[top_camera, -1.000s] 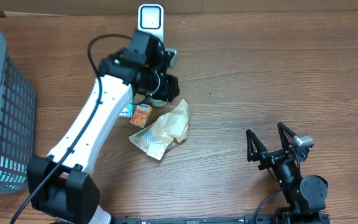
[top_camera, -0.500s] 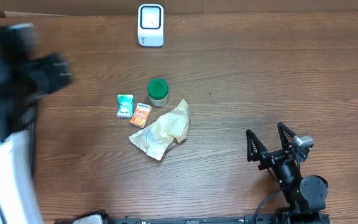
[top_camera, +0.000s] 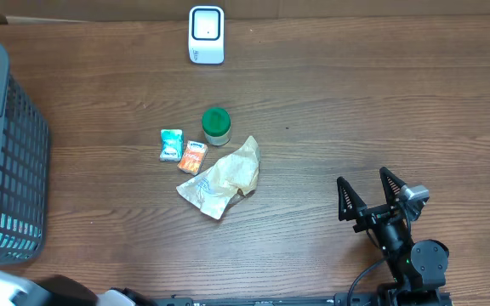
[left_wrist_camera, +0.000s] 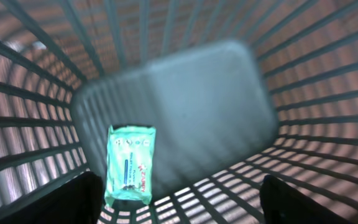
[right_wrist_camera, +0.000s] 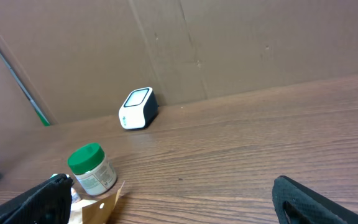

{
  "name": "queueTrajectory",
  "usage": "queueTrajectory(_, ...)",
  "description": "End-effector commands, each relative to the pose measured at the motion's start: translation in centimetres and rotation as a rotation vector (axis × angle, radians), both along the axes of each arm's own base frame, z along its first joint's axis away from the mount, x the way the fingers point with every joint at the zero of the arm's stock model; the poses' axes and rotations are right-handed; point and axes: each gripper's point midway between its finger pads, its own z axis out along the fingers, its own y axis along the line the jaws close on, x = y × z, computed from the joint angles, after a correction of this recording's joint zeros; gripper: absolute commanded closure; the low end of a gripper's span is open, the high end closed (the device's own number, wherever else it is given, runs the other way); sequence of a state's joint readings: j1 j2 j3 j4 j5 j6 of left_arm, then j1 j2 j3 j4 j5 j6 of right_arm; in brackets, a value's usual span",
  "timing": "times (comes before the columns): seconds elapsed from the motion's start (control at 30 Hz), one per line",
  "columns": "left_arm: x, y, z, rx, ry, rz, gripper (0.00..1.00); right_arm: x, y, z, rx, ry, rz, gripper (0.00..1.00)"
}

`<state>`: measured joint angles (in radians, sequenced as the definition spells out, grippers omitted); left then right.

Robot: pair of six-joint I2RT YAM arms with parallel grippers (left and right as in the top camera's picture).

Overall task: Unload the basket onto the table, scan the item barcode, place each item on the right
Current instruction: 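Return the left gripper into the basket and grasp the teal wipes pack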

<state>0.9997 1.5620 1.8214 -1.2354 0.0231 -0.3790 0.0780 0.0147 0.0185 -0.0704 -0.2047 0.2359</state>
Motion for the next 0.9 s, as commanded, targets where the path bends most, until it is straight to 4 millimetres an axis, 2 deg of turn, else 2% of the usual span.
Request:
queueTrajectory(0.0, 0.5, 0.9, -4.7, -0.120, 0.082, -0.011, 0.20, 0.1, -0.2, -0.1, 0.000, -0.007, -0.011, 0.00)
queueTrajectory(0.17, 0.0, 1.2, -10.3, -0.264, 0.228, -0.013, 0.21, 0.1, -0.2, -0.1, 0.000, -0.007, -0.011, 0.00)
queueTrajectory(0.2, -0.2, 1.1, -12.5, -0.322, 0.273, -0.016, 0.22, 0.1, -0.2, -0.1, 0.000, -0.007, -0.011, 0.00)
queueTrajectory(0.37, -1.2, 0.8, -17.3, -0.388, 0.358, -0.005, 0.23, 0.1, -0.2, -0.1, 0.000, -0.007, -0.011, 0.00)
queueTrajectory(0.57, -2.0, -0.2, -22.8, -0.412, 0.376, -0.005, 0.23, 0.1, -0.2, -0.1, 0.000, -0.007, -0.011, 0.00)
queueTrajectory(0.7, -2.1, -0.1, -25.2, -0.384, 0.371, 0.000, 0.22, 0.1, -0.2, -0.1, 0.000, -0.007, -0.011, 0.00)
queueTrajectory(0.87, -1.7, 0.5, -26.1, -0.349, 0.348, 0.001, 0.22, 0.1, -0.2, -0.1, 0.000, -0.007, -0.011, 0.00)
